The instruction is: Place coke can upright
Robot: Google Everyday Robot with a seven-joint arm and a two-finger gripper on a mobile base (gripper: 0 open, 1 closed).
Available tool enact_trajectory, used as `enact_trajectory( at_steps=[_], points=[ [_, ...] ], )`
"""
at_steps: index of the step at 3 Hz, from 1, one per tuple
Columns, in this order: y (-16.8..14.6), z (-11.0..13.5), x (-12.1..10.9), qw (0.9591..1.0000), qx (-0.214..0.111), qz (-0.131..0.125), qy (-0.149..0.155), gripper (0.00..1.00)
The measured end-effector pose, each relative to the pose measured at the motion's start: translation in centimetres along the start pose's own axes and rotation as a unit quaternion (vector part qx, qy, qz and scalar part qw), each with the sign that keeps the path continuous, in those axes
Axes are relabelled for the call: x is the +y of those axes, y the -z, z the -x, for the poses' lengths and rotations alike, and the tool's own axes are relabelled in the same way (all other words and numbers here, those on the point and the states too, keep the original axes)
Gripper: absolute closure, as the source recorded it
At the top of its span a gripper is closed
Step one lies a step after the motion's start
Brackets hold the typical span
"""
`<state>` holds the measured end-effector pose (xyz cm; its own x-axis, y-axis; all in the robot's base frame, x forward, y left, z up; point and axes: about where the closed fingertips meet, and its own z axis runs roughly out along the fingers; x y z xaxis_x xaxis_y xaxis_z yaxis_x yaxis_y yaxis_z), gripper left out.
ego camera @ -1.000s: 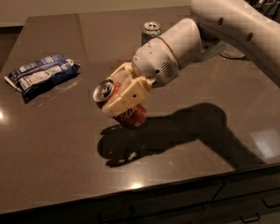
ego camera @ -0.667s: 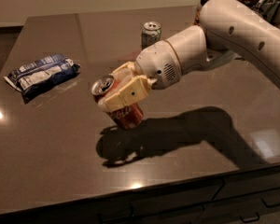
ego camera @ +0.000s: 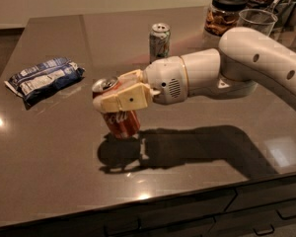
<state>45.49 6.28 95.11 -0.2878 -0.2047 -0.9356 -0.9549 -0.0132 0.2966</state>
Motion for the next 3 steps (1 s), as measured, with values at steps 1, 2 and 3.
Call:
enact_trajectory(
  at_steps=[1, 2, 3],
  points=[
    [-0.5, 0.3, -1.0, 0.9978, -0.058, -0.031, -0.012, 1.00],
    [-0.7, 0.7, -2.0, 0.9933, -0.101, -0.055, -0.002, 1.00],
    [-1.1, 0.6, -2.8, 0.9869, -0.138, -0.084, 0.012, 1.00]
  ],
)
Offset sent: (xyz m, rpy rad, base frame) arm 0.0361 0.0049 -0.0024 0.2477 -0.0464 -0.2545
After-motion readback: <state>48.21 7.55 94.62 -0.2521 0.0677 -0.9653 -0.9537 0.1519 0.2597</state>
